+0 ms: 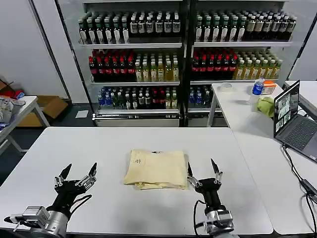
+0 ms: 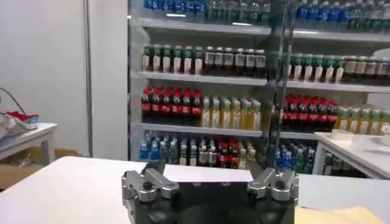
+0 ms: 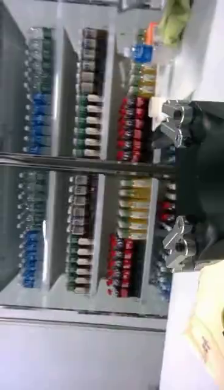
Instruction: Fold and organize the clothes.
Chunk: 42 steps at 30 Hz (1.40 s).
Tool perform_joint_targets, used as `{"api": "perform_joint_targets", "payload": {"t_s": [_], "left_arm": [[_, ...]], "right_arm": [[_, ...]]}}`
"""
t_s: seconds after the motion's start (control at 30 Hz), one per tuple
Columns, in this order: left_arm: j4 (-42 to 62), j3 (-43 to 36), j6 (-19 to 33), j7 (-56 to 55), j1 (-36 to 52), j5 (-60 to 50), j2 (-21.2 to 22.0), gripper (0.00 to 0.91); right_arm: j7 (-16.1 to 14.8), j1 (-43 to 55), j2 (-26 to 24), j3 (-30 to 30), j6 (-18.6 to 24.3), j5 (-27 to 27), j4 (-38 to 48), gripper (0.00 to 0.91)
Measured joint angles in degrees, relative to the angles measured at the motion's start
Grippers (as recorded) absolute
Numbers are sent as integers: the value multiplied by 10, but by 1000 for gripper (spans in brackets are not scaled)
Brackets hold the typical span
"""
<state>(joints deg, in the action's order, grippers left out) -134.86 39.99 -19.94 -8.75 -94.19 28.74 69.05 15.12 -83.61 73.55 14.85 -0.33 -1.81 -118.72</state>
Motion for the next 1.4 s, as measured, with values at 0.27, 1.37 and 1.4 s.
{"api": "perform_joint_targets", "payload": {"t_s": [0.27,1.37,1.4], "left_arm": [[-11,-7,0,7,-11,-2,5,907],[-17,-24,5,17,-12,-6,11,907],[-16,-25,4,17,-10,-6,11,907]], "right_arm": [[-2,-46,0,12,7,19,-38,907],[14,-101,-2,36,12,54,-106,907],[14,-100,-2,36,12,54,-107,907]]}}
